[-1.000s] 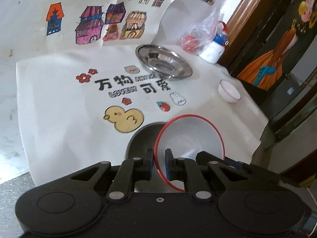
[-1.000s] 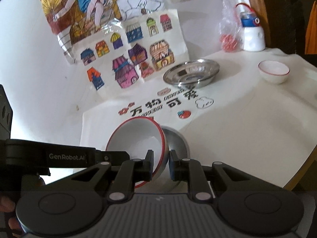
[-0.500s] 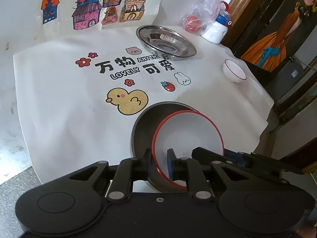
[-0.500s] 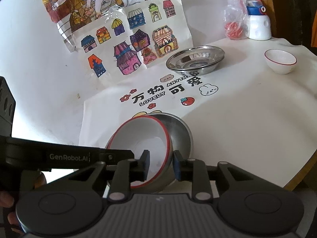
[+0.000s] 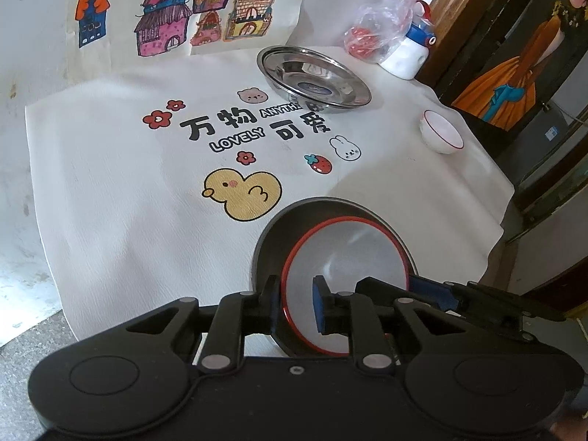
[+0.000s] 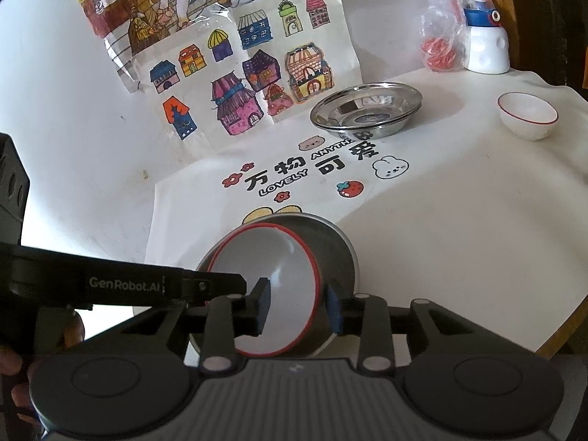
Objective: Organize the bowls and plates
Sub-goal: 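Carry the white bowl with both tools into the large steel bowl, open both, then move both tools toward the second red-rimmed white bowl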
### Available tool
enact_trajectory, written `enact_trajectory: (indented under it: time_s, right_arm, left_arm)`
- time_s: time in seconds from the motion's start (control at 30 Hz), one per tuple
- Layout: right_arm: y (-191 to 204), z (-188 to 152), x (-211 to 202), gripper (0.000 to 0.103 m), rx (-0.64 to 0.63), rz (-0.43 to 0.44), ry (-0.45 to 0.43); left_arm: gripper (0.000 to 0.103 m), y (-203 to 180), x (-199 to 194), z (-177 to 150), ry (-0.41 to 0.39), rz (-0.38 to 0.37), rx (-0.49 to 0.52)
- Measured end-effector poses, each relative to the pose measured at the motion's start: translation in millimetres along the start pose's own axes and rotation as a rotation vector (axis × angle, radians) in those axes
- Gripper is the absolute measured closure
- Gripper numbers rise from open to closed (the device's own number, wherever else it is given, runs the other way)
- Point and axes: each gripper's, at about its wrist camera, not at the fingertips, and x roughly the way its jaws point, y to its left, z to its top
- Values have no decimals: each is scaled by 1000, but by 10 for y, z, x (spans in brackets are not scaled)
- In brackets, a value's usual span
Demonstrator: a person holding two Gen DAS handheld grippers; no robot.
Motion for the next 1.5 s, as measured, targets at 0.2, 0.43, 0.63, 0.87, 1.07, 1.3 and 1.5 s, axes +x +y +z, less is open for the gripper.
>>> enact_trajectory:
  time_s: [0.2, 0.43, 0.63, 0.87, 1.07, 1.3, 1.5]
  right_arm:
    - [-13, 17, 1, 58, 2, 8, -7]
    - [-30, 50, -45, 49, 7, 12, -38]
    - [-69, 70, -126, 39, 15, 35, -68]
    - [-160, 97, -355, 21, 20, 15, -169]
    - [-436, 142, -459, 9, 76, 8, -244]
    - [-922, 216, -513, 0, 124, -35, -330]
    - [-1470, 401, -499, 0, 172, -154, -357]
  left_arm:
    - [82, 19, 7, 19, -1, -2, -7]
    - [81, 42, 12, 39, 1, -6, -21]
    - [79, 65, -14, 67, -8, -17, -40]
    - [71, 83, -98, 131, -43, -34, -59]
    - [40, -24, -148, 242, -120, -11, -25]
    - [21, -273, -119, 489, -205, 0, 39]
    - [11, -683, 156, 786, -210, 16, 120]
